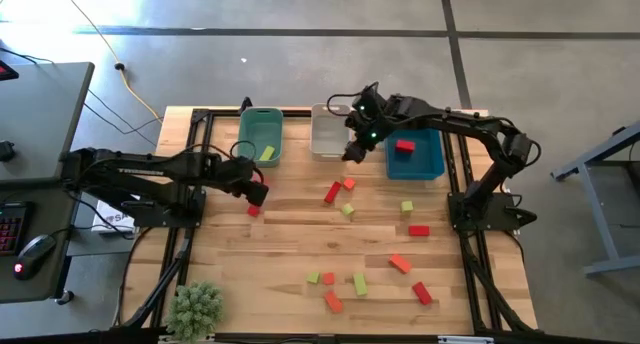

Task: Sort & place blocks by color
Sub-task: Put the orange block into the gray bin

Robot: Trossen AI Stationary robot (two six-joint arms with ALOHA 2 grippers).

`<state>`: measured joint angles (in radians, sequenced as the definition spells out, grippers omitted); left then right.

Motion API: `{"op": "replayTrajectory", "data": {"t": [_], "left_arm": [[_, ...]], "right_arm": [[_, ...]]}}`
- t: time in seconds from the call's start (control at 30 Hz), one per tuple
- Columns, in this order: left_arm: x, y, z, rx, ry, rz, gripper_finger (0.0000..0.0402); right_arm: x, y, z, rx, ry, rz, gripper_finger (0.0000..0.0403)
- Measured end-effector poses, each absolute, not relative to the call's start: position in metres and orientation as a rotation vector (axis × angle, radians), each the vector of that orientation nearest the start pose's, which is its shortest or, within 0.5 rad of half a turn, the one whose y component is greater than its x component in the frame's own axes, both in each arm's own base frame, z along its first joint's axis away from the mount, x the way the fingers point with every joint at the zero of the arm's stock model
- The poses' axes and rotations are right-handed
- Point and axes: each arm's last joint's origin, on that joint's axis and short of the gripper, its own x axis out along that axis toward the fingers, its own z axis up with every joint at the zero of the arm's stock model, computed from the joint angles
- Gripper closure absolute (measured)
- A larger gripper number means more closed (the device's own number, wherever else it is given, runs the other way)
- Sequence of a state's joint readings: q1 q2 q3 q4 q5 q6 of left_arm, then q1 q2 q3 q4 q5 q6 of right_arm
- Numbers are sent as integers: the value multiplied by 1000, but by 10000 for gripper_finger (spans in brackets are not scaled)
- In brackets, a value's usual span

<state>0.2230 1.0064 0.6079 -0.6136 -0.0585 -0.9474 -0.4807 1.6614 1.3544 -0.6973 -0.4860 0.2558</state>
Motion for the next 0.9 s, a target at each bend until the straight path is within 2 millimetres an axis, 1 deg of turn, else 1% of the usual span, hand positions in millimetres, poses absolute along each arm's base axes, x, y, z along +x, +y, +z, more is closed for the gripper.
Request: {"op": "replayTrajectory", "data": {"t": [0.1,0.23,0.4,0.53,0.63,0.8,0.9], "left_arm": [[181,42,216,-915,709,598,296],[190,43,228,-883,589,471,296],[196,49,238,-843,493,365,296],[198,53,243,-851,440,316,296],[199,57,247,-841,401,292,294],[201,61,254,-823,322,251,295],[202,63,259,-784,275,224,295]], "right_arm": [[325,-139,276,646,823,-75,198],[339,-129,284,612,712,-37,198],[349,-126,294,622,592,-23,187],[355,-127,303,629,494,-10,167],[359,-128,311,614,408,33,156],[363,-127,325,571,287,149,153],[364,-127,328,555,253,171,153]]}}
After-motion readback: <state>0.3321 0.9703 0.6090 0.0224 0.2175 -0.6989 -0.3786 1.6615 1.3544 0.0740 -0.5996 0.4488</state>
